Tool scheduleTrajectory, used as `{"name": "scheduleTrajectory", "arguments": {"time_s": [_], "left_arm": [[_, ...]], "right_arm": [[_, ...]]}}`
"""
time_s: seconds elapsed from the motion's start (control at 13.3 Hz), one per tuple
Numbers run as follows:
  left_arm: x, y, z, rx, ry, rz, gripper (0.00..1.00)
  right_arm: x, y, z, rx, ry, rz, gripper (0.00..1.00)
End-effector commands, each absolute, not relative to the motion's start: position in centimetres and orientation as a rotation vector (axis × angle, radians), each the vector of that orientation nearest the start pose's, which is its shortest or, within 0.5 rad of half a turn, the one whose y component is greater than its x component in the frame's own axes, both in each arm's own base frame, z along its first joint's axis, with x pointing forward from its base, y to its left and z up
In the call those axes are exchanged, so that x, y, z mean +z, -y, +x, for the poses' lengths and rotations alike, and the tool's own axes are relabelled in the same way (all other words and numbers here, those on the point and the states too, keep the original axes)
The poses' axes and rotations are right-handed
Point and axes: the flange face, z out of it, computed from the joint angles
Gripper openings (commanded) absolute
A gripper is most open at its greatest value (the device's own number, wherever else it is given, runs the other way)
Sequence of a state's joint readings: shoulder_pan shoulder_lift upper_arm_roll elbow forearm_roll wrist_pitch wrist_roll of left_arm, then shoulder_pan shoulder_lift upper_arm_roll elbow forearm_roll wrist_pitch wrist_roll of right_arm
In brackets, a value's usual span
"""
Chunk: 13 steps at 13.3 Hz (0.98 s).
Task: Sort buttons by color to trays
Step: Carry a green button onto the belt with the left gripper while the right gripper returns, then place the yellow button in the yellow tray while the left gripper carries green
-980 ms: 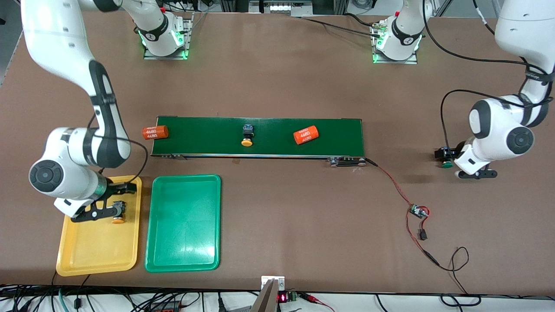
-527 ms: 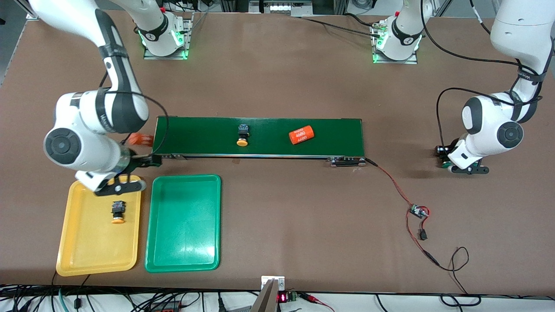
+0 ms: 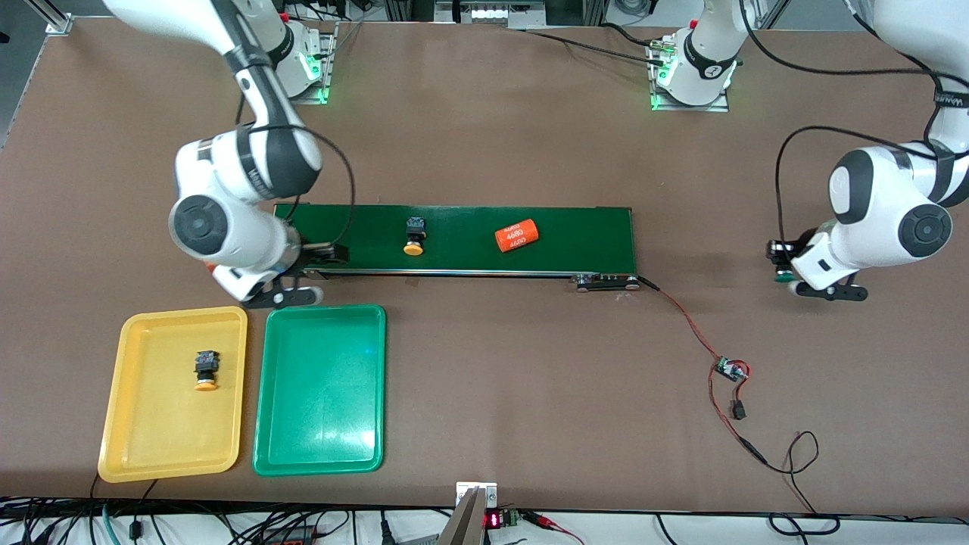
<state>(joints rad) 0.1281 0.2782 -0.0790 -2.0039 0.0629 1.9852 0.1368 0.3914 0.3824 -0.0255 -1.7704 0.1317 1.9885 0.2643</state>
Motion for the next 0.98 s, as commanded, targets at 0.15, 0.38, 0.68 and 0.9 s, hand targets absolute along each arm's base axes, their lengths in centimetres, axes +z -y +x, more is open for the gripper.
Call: {"name": "scheduleTrajectory", "arguments": {"time_s": [0.15,0.38,0.68,0.9], "left_arm": [[31.1,13.0,55.6,0.547,0.030,-3.184,0.17],[29.5,21.3,54.3,0.471,0.070,-3.232,0.17],[27.4,28.6,51.6,0.420,0.160,-3.239,0.17],[25.4,30.7,49.0,0.393,0.135,-3.259,0.21]], "right_arm": [[33.3,-29.1,52.9,0.244,-0.081,-3.082,1.00],[31.6,-31.7,50.7,0.195,-0.151,-3.110,1.00],[27.9,-32.1,48.0,0.135,-0.066,-3.184,1.00],[27.2,-32.8,47.2,0.145,-0.022,-3.196,1.00]]}}
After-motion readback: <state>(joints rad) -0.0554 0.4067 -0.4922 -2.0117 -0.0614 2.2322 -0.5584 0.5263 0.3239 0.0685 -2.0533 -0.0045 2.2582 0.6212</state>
